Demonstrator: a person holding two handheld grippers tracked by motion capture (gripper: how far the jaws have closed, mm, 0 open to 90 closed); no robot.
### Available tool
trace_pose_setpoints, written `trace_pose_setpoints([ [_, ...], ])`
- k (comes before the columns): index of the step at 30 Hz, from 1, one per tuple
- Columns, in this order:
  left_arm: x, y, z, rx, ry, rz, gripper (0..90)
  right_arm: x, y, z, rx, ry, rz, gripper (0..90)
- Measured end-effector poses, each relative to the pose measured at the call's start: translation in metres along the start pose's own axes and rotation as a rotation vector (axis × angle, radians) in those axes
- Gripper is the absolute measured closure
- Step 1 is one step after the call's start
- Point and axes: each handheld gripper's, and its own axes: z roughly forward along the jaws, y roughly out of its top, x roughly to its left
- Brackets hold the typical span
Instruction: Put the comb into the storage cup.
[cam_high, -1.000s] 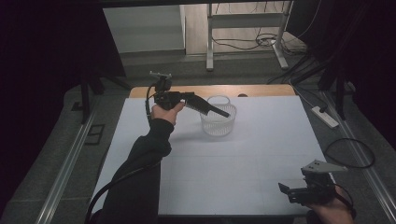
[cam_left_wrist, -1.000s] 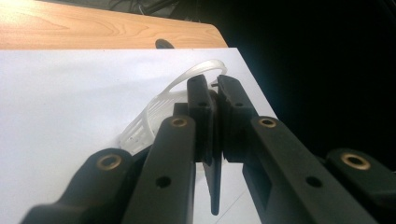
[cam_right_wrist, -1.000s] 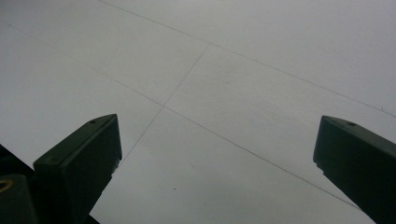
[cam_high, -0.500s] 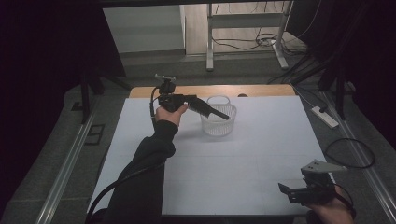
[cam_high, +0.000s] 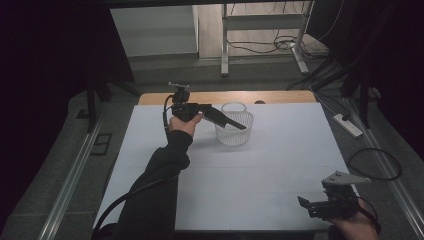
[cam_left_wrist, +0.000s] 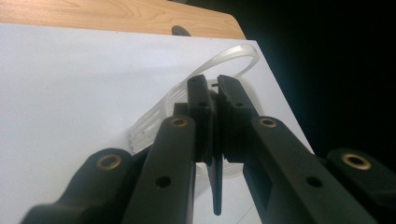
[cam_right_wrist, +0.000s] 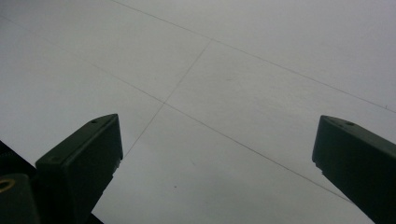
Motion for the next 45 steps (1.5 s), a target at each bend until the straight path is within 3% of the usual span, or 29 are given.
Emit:
trace_pose_setpoints([
  [12,0.014,-0.007,0.002,-0.008,-0.001,-0.033,81.9,0.000,0.000,0.001,0.006,-0.001,-0.001,1.9],
  [21,0.021,-0.011,0.003,-0.006,0.038,-0.037,77.6,0.000,0.000,0.001,0.006,-0.001,-0.003,1.8],
  [23,0.023,-0.012,0.003,-0.011,0.031,-0.044,76.2,0.000,0.000,0.001,0.007,-0.002,-0.003,1.8],
  [34,0.024,-0.014,0.002,-0.034,0.067,-0.023,59.6,0.001,0.000,0.001,0.007,-0.001,-0.006,1.8],
  [39,0.024,-0.015,0.001,-0.043,0.093,0.001,47.2,0.001,0.000,0.001,0.007,0.000,-0.007,1.9],
  [45,0.019,-0.014,0.000,-0.050,0.129,0.067,34.1,0.001,0.000,0.000,0.004,0.001,-0.007,1.8],
])
